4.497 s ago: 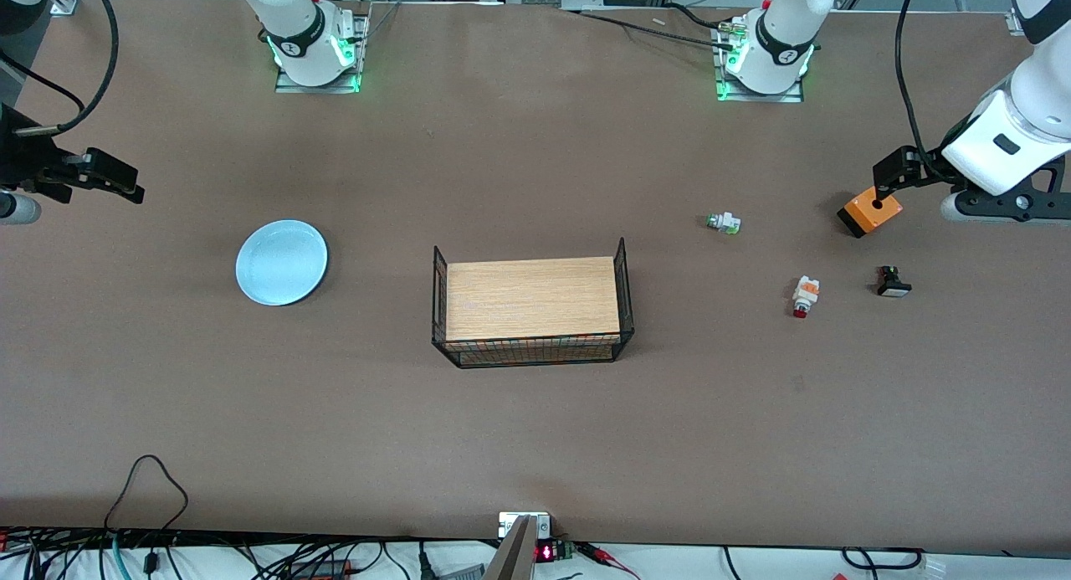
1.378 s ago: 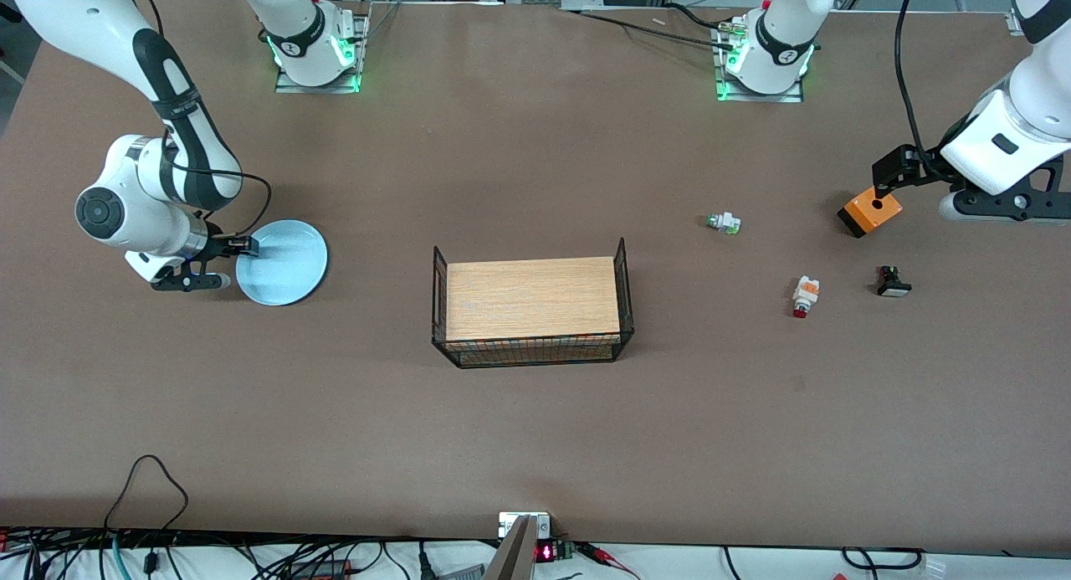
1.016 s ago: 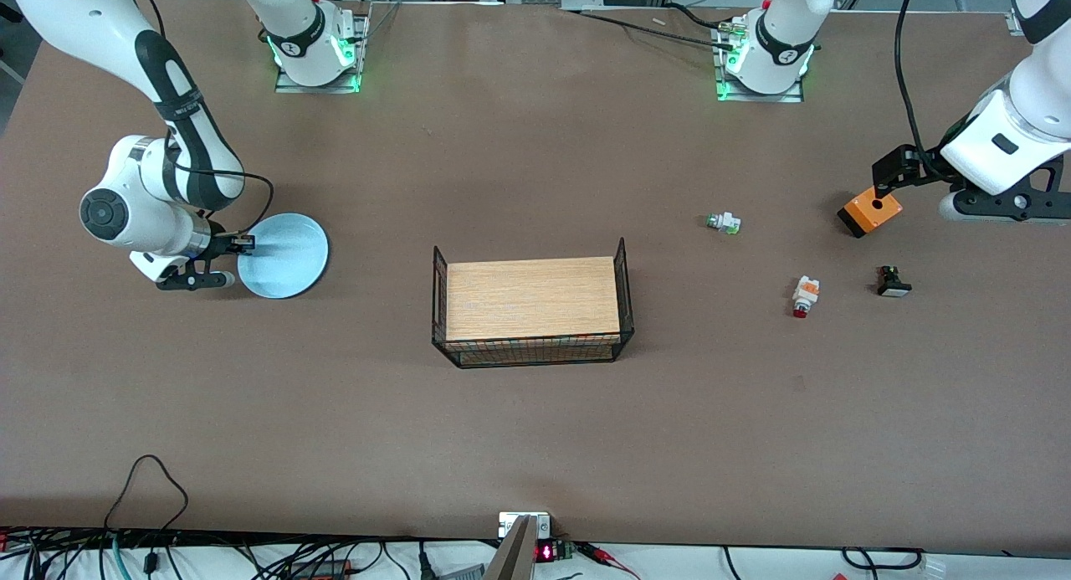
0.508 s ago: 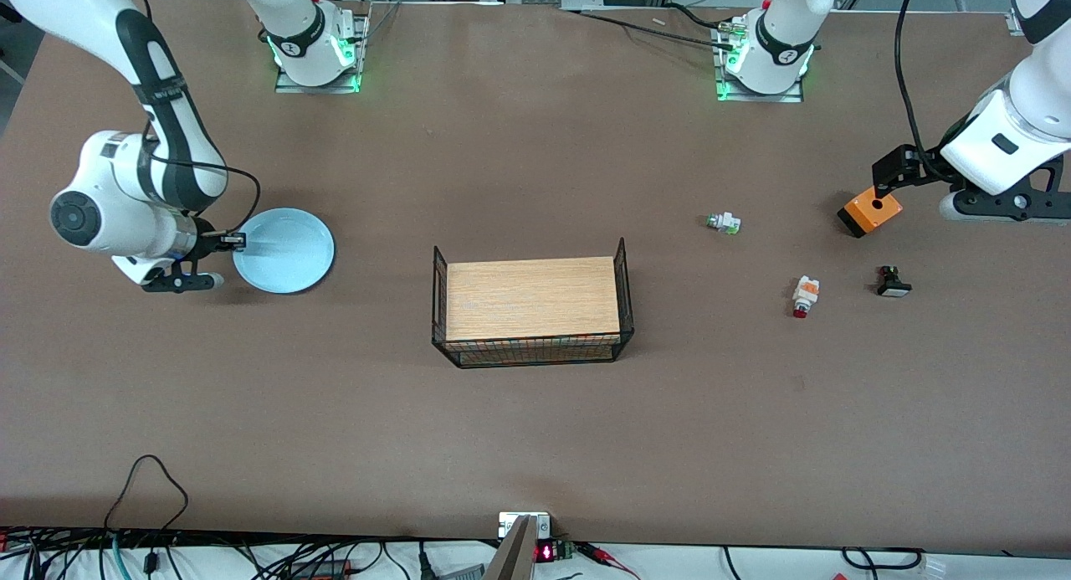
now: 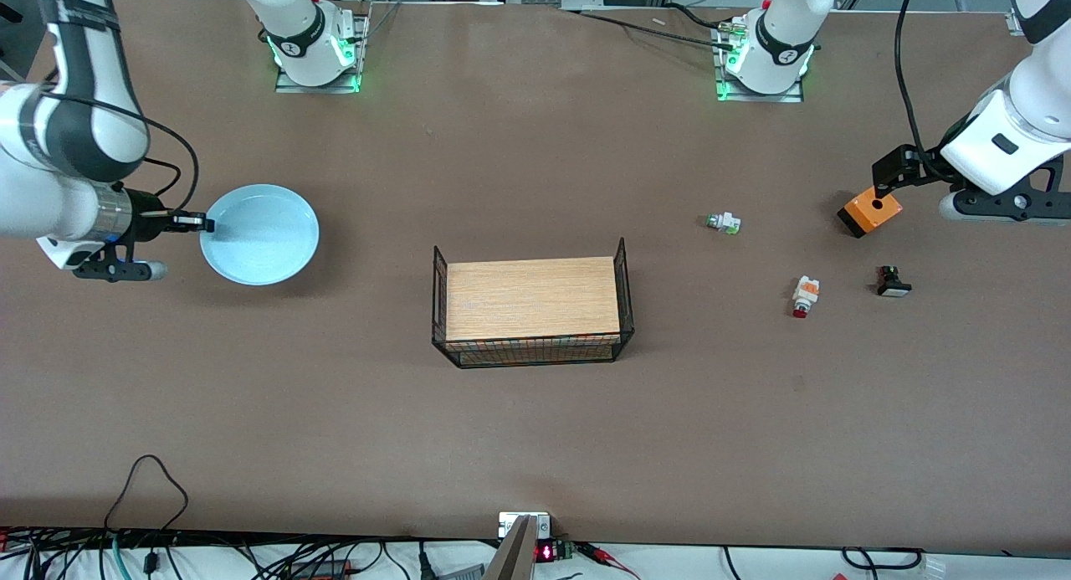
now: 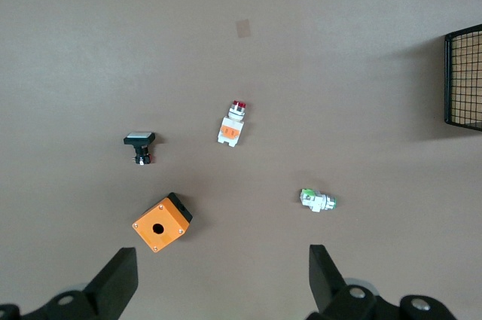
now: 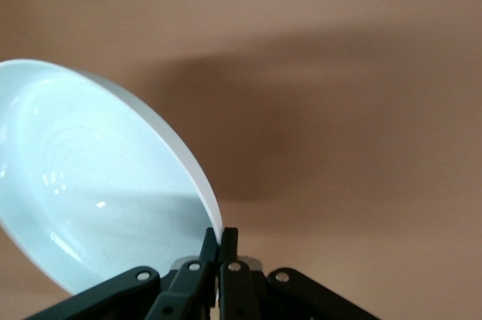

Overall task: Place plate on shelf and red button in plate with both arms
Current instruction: 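Carry the blue plate with the right gripper onto the wooden tray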

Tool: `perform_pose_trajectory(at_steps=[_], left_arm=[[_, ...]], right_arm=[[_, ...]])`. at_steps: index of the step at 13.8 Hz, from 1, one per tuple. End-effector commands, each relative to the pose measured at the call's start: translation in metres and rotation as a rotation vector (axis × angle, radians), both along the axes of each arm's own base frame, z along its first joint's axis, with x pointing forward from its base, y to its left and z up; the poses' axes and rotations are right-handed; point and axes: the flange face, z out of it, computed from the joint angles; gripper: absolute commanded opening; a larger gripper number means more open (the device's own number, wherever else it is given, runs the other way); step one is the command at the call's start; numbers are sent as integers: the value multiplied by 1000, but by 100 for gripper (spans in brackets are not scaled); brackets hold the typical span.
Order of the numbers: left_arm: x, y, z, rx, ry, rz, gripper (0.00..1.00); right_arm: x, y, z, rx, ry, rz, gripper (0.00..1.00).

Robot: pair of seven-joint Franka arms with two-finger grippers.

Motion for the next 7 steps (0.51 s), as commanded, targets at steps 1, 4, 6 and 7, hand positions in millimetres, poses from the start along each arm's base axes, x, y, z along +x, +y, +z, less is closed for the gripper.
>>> perform_pose_trajectory(at_steps=[1,4,6,7], left_arm=[[2,-1,5,-14,7,-4,100],[2,-1,4,-14,7,-4,100],[2,-1,5,-14,6,-4,100],[2,-1,5,-14,7,-4,100]], right_arm=[[10,37,47,26,8,-129,0],[14,95,92,-20,26,-252,0],[13,141,118,-41,36,-346,0],[10,166,127,-48,36,-376,0]])
